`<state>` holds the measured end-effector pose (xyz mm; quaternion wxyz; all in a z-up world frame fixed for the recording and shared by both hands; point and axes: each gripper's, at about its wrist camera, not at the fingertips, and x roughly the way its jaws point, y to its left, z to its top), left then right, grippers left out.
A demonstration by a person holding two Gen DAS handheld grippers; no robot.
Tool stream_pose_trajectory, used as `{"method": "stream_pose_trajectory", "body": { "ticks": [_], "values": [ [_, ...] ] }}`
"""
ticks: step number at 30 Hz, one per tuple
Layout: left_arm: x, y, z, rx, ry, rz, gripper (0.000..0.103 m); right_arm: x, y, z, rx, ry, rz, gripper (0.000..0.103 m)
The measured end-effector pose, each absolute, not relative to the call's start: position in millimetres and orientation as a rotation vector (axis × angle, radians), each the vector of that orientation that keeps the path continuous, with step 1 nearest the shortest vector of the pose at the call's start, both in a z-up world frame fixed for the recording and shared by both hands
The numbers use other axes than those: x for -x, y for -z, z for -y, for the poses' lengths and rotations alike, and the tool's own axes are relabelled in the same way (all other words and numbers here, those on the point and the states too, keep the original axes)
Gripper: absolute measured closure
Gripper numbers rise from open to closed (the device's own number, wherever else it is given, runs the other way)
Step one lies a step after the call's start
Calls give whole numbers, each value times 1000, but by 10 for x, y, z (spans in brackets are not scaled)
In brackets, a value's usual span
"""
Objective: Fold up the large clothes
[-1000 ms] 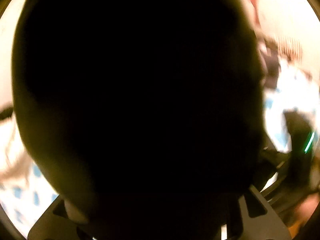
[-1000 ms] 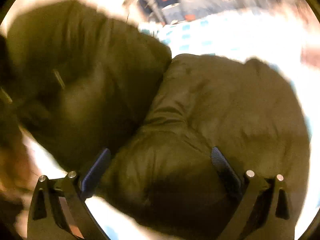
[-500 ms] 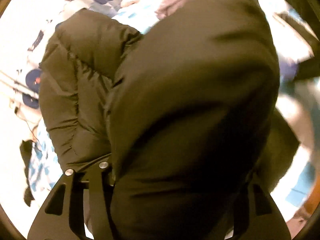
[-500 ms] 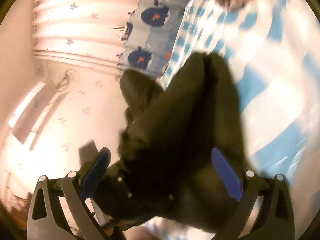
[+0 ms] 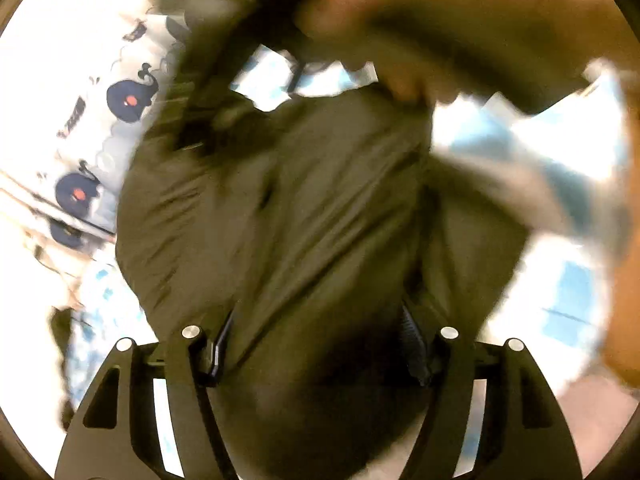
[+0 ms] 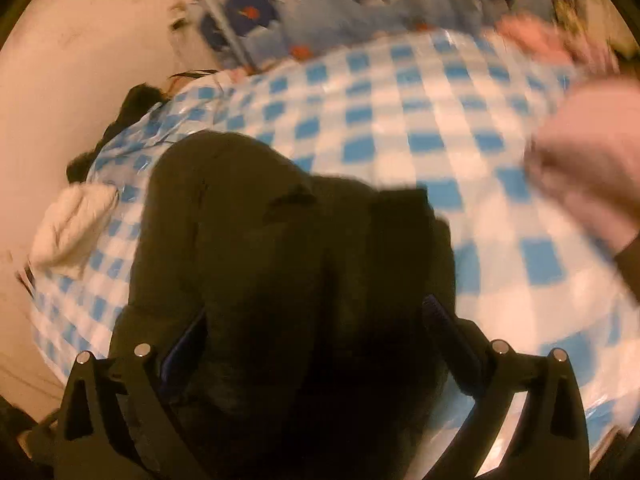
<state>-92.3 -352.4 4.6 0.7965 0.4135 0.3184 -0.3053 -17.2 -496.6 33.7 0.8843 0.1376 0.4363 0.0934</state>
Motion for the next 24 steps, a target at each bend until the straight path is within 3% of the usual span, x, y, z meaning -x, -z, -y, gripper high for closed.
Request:
{"method": "stream_pose_trajectory", "body": {
  "ticks": [3, 5, 11, 18, 20, 24],
  "values": [
    [777, -614, 2823, -543, 809, -766, 34, 311, -195, 5146, -369, -184, -919, 6],
    [408, -870, 2455, -386, 759, -741, 22, 308, -122, 5240, -421, -201, -947, 6],
    [-484, -961, 2098, 70, 737, -744, 21, 540, -178, 5246, -545, -277, -947, 6],
    [-203, 223, 3060, -22, 752, -957, 21, 804, 505, 5385, -579, -203, -1046, 6],
    [-27, 381, 3187, -121, 744, -932, 17, 891, 398, 5424, -552, -169, -1025, 6],
    [85, 435, 3227, -180, 727, -902, 16, 995, -307, 5212, -363, -173, -792, 6]
  ]
}}
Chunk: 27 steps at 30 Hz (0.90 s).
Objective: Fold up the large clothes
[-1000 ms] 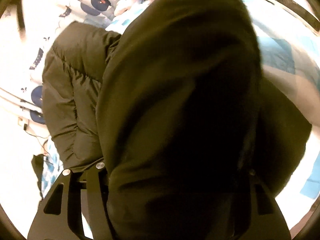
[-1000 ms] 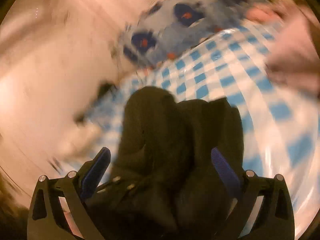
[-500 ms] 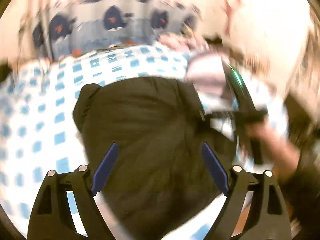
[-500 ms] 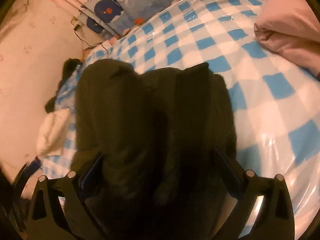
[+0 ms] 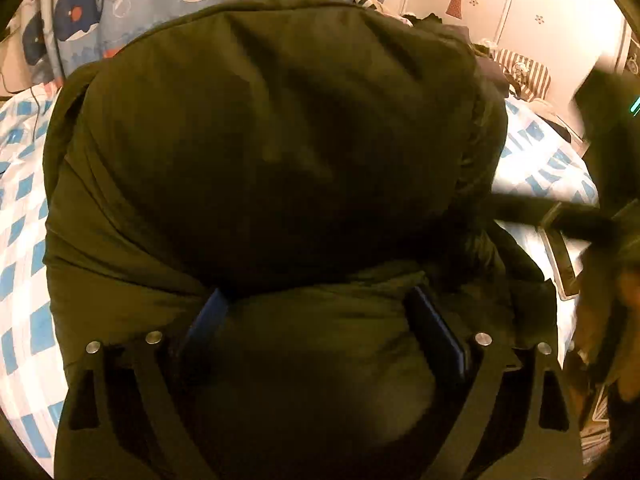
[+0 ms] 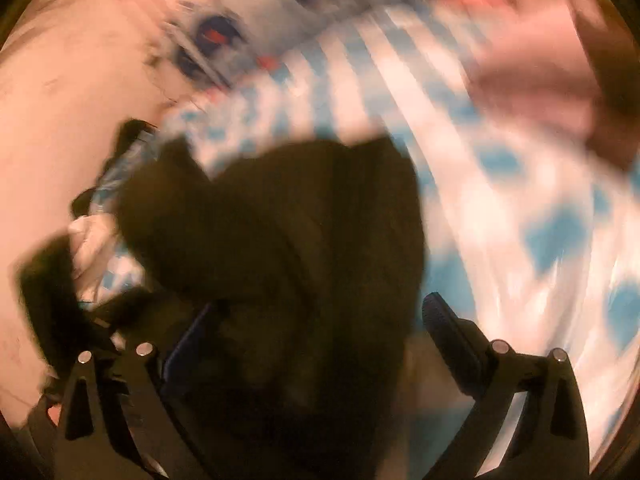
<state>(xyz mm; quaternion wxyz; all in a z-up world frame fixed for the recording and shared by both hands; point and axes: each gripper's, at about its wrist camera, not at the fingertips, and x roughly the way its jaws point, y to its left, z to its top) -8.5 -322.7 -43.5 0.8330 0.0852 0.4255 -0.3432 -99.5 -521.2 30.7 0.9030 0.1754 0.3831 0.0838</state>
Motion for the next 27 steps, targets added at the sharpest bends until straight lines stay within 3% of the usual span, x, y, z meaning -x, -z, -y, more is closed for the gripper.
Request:
{"method": "stream_pose_trajectory", "body": {
  "ticks": [5, 10, 14, 18, 21, 27],
  "values": [
    [231, 202, 2925, -91, 750, -869, 16, 470, -550, 4845, -108, -90, -820, 6],
    [214, 16, 1854, 211, 624, -800, 15, 136, -31, 5465, -404, -18, -928, 6],
    [-174, 645, 1107, 540, 481, -951, 13, 232, 449, 5640, -690, -88, -958, 6],
    [-268, 1168, 1136, 704, 572, -1063, 13, 408, 645, 5372, -820, -102, -910, 6],
    [-205, 881, 1205, 576, 595, -1023, 13, 591, 687, 5003, -897, -165, -874, 6],
    [74, 539, 1178, 244, 533, -941, 13, 729, 634, 4861, -760, -161, -851, 7]
  ]
}}
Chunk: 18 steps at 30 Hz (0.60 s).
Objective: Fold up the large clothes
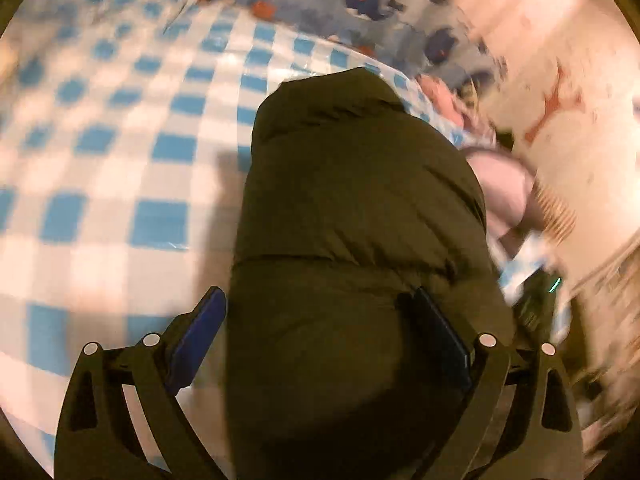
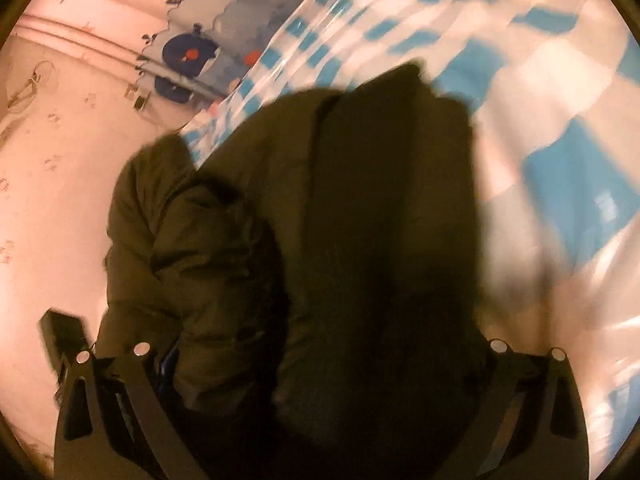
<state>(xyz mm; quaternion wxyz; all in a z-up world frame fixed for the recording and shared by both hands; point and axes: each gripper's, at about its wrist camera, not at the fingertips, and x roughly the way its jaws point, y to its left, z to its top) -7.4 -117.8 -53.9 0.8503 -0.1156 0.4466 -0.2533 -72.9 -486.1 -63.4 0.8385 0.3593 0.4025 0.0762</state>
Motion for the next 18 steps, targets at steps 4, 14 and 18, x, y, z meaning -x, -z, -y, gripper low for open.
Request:
{"method": "stream_pose_trajectory", "body": {
  "ticks": [4, 14, 18],
  "values": [
    [175, 749, 1296, 231, 566, -992, 13, 796, 345, 4960, -671, -39, -807, 7],
    [419, 161, 1226, 101, 450, -729, 13, 531, -667, 4326, -332, -47, -604, 7],
    [207, 329, 1442, 29, 529, -813, 13, 218, 116, 4470, -396, 46, -779, 7]
  ]
}}
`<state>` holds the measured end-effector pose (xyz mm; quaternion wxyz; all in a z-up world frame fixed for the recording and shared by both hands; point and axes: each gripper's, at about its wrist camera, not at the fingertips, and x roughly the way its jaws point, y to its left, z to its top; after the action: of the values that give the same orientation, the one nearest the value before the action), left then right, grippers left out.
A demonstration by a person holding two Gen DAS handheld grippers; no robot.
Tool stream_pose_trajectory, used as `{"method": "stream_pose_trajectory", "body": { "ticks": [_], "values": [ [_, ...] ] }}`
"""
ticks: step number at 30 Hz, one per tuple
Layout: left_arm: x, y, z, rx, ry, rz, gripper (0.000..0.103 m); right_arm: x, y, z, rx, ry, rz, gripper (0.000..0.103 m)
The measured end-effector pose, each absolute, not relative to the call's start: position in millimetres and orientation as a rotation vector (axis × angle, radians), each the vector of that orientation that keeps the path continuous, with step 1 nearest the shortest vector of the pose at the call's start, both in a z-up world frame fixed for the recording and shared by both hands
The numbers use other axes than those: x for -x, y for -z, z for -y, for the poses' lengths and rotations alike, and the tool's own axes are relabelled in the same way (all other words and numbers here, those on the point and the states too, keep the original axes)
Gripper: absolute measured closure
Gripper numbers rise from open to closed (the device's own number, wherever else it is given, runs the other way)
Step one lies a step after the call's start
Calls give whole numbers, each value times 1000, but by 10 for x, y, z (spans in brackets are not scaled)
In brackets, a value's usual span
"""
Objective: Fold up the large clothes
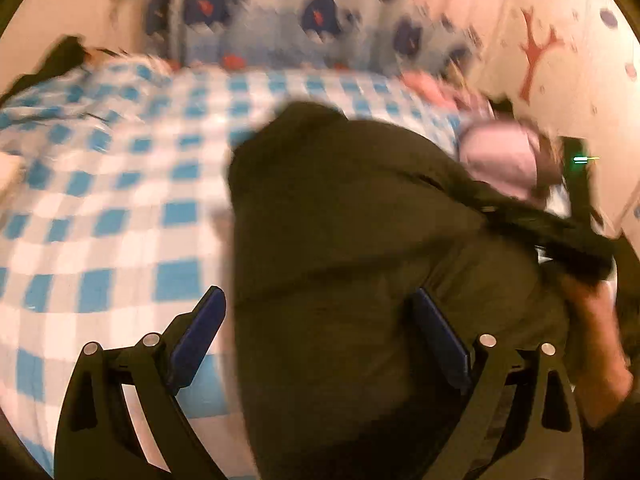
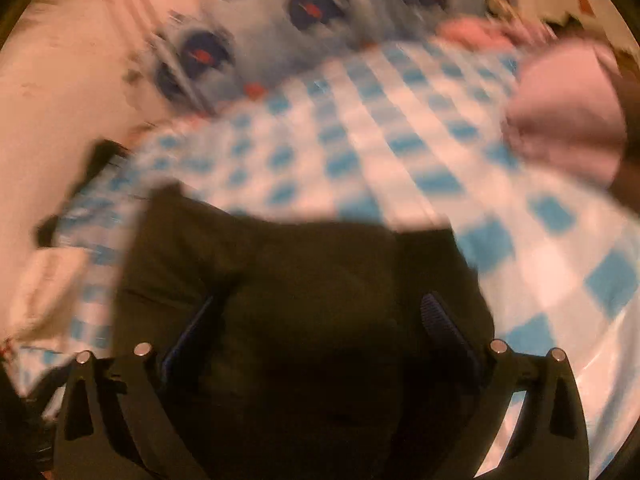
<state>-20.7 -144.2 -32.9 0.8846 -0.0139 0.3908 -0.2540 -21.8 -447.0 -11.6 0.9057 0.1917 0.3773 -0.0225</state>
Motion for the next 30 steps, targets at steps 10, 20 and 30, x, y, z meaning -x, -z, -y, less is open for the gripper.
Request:
{"method": "stream_pose_trajectory", "body": {
  "ticks": [10, 20, 30],
  "values": [
    [206, 432, 1564, 14, 569, -834, 12, 229, 598, 4795, -501, 65, -794, 7],
    [301, 335, 1527, -41, 522, -802, 11, 756, 292, 4798, -494, 120, -741, 7],
    [289, 273, 1419, -34, 513, -792, 11, 779, 411, 4823, -570, 124, -747, 7]
  ]
}}
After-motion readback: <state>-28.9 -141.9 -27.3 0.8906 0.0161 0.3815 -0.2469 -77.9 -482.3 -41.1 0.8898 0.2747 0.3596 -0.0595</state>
